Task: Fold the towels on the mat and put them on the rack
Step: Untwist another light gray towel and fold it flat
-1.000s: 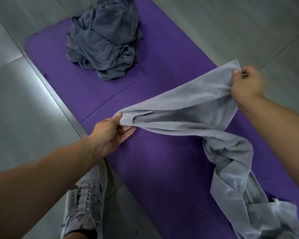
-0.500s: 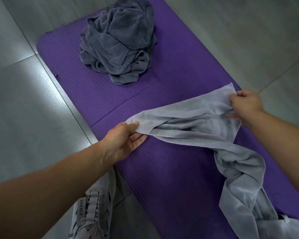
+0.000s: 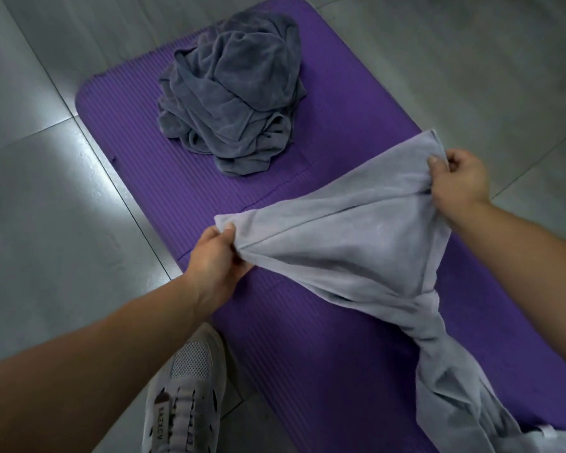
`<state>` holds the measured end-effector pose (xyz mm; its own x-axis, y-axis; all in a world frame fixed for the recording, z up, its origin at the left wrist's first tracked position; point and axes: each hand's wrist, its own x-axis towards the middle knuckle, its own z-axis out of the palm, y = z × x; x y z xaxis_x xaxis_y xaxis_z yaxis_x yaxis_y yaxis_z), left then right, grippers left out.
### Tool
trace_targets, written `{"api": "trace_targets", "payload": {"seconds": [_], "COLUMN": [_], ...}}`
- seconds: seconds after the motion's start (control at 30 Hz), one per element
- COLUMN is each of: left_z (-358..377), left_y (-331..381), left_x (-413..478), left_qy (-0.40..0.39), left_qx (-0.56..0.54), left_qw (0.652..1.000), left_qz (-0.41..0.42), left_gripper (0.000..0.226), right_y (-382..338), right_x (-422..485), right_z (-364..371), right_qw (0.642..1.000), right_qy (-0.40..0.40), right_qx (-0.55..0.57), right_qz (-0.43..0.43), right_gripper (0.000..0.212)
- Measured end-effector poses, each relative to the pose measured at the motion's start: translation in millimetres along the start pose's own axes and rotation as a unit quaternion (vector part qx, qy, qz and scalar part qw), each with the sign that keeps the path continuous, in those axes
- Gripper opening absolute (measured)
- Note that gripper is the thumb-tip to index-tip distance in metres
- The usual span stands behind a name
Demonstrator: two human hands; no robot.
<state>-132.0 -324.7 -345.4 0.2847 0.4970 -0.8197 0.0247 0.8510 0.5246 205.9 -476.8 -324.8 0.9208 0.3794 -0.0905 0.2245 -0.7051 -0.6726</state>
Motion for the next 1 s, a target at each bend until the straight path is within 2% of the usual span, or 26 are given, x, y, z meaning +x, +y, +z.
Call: {"api": "trace_targets", "payload": {"seconds": [0.13,0.27,0.4,0.43,0.5,0.57,0.63,0.73,0.83,0.87,0.93,0.97,1.0], "left_z": [-12.0,-19.3,-24.9,-22.0,-13.1,-3.7,5.8,24.2,53.8,64.3,87.3,98.2,109.5], "left_y": [7.0,12.4,18.9,20.7,21.3,19.9,18.2,13.5,7.8,4.4,-4.9,-11.7,-20.0], "left_x": [8.6,12.4,15.5,13.9,10.7,5.5,-1.0,-15.0,-30.0,-30.6,-33.6,-36.4,-38.8], "left_qy": [0.058,0.124,0.145,0.139,0.127,0.153,0.181,0.128,0.04,-0.018,-0.138,-0.184,-0.223], "left_qx": [0.1,0.23,0.306,0.331,0.383,0.455,0.53,0.605,0.644,0.65,0.655,0.667,0.685], "left_qw": [0.991,0.949,0.927,0.921,0.905,0.867,0.815,0.758,0.697,0.689,0.691,0.676,0.647], "left_qz": [0.071,0.178,0.159,0.149,0.13,0.132,0.15,0.208,0.313,0.321,0.275,0.255,0.251], "left_gripper": [0.012,0.011,0.007,0.016,0.048,0.076,0.094,0.099,0.084,0.072,0.045,0.036,0.031], "right_y": [-16.4,-43.7,-51.4,-49.8,-45.2,-35.3,-16.2,23.3,66.1,78.2,97.2,104.0,108.0], "right_x": [31.7,57.3,69.0,67.7,59.8,48.2,33.4,-1.0,-46.4,-62.1,-91.2,-103.4,-114.7], "right_z": [32.7,68.9,94.8,97.3,91.9,77.2,58.0,23.3,-12.9,-23.5,-40.7,-47.3,-53.1], "right_qw": [1.0,0.999,0.999,0.998,0.998,0.998,0.999,0.998,0.991,0.986,0.97,0.961,0.953], "right_qy": [-0.011,-0.023,-0.047,-0.058,-0.066,-0.056,-0.04,-0.026,-0.059,-0.083,-0.138,-0.161,-0.185], "right_qx": [-0.002,0.004,0.01,0.011,-0.002,-0.021,-0.032,-0.028,-0.039,-0.033,-0.008,0.006,0.021], "right_qz": [-0.015,-0.036,-0.005,0.008,0.007,-0.017,-0.017,0.039,0.111,0.14,0.199,0.223,0.24], "right_gripper": [0.01,0.021,0.03,0.039,0.056,0.056,0.046,0.029,0.021,0.02,0.023,0.024,0.025]}}
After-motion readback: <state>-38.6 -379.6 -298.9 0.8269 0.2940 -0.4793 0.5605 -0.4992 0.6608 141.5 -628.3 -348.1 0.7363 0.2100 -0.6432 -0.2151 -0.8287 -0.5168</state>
